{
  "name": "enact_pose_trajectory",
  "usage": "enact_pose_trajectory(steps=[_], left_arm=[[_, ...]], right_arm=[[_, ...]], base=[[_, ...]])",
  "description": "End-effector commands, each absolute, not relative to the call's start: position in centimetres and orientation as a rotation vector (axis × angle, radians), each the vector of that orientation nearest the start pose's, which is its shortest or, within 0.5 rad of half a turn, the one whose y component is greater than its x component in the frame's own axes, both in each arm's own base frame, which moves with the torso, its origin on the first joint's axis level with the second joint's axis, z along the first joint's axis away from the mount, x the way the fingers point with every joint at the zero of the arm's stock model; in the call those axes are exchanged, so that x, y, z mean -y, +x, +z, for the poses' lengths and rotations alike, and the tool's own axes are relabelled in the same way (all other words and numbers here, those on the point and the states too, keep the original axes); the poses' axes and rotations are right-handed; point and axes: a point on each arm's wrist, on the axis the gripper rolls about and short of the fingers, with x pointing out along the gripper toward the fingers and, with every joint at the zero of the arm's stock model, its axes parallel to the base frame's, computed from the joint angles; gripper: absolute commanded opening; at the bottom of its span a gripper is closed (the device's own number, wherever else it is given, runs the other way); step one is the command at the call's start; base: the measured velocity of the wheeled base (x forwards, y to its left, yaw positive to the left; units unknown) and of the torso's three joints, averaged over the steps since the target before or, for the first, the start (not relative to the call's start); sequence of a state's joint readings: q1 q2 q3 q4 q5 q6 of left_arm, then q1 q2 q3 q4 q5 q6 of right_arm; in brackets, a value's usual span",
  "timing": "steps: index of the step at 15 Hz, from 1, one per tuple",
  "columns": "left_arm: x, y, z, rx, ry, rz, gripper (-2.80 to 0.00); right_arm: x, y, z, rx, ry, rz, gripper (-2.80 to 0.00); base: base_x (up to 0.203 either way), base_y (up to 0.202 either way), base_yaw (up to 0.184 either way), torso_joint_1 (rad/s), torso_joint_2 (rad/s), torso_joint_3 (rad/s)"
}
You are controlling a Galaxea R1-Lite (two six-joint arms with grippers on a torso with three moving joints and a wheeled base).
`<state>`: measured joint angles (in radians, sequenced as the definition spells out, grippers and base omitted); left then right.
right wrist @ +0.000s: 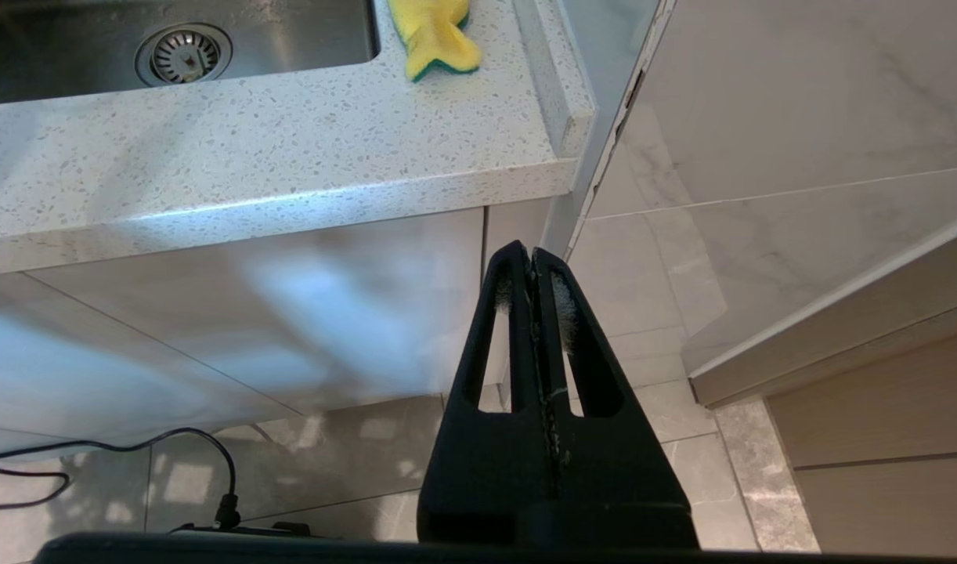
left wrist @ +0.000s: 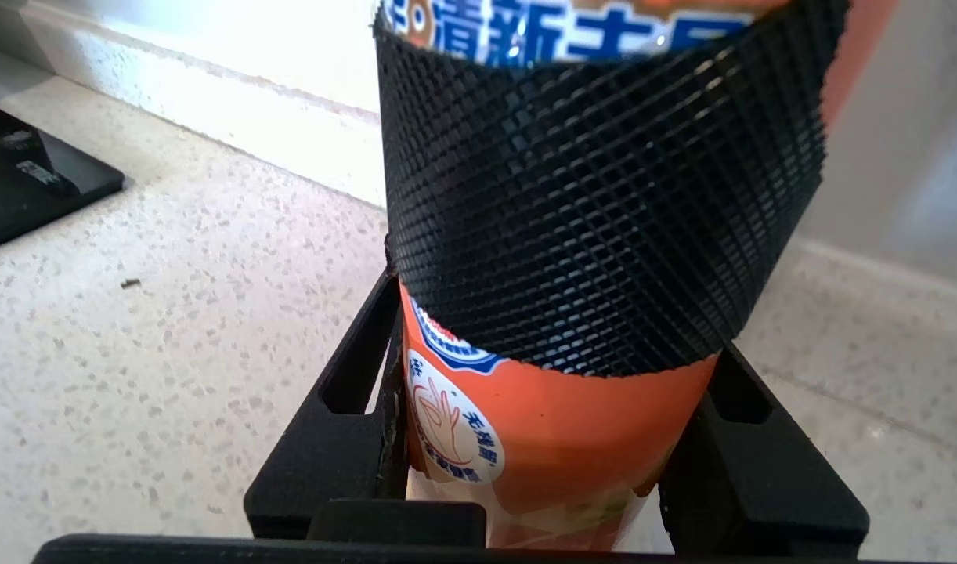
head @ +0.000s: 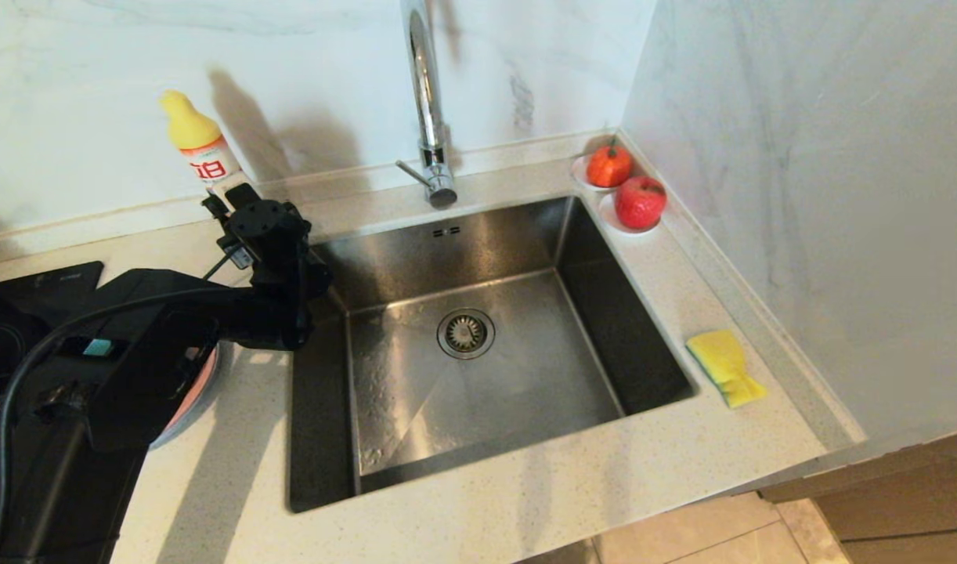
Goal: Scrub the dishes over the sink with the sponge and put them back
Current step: Place the dish soap on the table
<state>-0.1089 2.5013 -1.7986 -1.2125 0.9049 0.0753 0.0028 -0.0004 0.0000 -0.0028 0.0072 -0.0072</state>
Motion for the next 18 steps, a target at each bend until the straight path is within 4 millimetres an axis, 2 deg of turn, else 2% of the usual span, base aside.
enact_pose_trajectory(steps=[1, 6, 18], left_arm=[[3.6, 50.6, 16.7, 0.432, -0.186, 0.802, -2.8], [2.6, 50.9, 16.3, 0.431, -0.178, 0.822, -2.8], [0.2, 51.0, 17.6, 0.477, -0.186, 0.85, -2.8]], right_arm=[[0.0, -2.3, 7.6, 0.003, -0.008, 0.011, -2.8], [0.0, -2.3, 7.6, 0.003, -0.008, 0.011, -2.8], [0.0, -2.3, 7.6, 0.003, -0.008, 0.011, -2.8]], base=[[0.0, 0.0, 0.0, 0.0, 0.0, 0.0], [0.0, 0.0, 0.0, 0.0, 0.0, 0.0], [0.0, 0.0, 0.0, 0.0, 0.0, 0.0]])
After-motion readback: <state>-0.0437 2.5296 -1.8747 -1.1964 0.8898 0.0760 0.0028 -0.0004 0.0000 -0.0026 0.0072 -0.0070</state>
